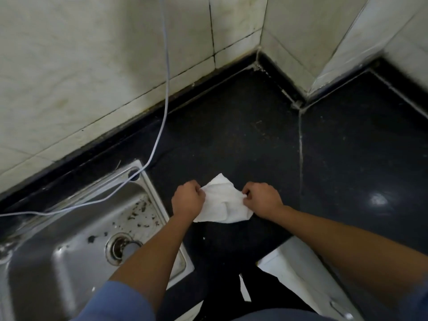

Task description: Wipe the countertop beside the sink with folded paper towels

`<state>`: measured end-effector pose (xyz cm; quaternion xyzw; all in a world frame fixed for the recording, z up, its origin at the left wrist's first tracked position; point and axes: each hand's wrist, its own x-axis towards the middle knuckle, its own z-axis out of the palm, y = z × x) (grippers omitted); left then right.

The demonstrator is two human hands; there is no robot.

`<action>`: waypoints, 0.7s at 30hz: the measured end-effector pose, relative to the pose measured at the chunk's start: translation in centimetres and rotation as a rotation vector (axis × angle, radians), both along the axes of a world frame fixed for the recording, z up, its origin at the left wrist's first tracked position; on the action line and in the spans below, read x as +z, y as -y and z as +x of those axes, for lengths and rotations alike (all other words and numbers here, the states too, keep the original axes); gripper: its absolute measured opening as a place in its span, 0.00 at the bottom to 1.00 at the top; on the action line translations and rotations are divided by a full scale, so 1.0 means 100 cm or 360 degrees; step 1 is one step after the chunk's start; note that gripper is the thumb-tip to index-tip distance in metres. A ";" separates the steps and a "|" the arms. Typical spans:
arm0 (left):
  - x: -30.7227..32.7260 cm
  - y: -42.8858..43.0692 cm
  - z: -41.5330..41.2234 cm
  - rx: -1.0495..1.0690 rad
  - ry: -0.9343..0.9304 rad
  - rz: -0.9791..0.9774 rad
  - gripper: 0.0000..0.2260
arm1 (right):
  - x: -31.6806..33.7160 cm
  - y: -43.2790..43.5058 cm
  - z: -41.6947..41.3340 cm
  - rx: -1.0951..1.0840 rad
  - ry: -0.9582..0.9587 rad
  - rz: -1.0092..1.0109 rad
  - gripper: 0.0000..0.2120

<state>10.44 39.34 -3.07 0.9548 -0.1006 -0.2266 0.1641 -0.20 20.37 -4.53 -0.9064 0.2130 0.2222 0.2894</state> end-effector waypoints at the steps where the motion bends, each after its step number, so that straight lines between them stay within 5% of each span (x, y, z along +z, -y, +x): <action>1: 0.002 0.000 0.001 0.0075 -0.0004 -0.0082 0.03 | 0.004 0.011 0.000 -0.0051 0.0031 -0.0009 0.12; 9: -0.005 -0.009 -0.009 0.0130 -0.0172 -0.0345 0.01 | 0.012 0.038 -0.024 0.0029 0.0259 -0.0172 0.10; 12: -0.010 0.001 -0.013 -0.0001 -0.0191 -0.0399 0.13 | 0.003 0.025 -0.054 0.0277 0.0333 -0.0105 0.08; 16: -0.014 0.032 -0.014 -0.0509 -0.0224 -0.0358 0.26 | 0.000 0.016 -0.069 0.0003 0.0316 0.0129 0.10; 21: -0.015 0.062 -0.023 -0.0767 -0.0176 -0.0190 0.09 | 0.006 0.026 -0.077 -0.0439 0.0316 0.0255 0.06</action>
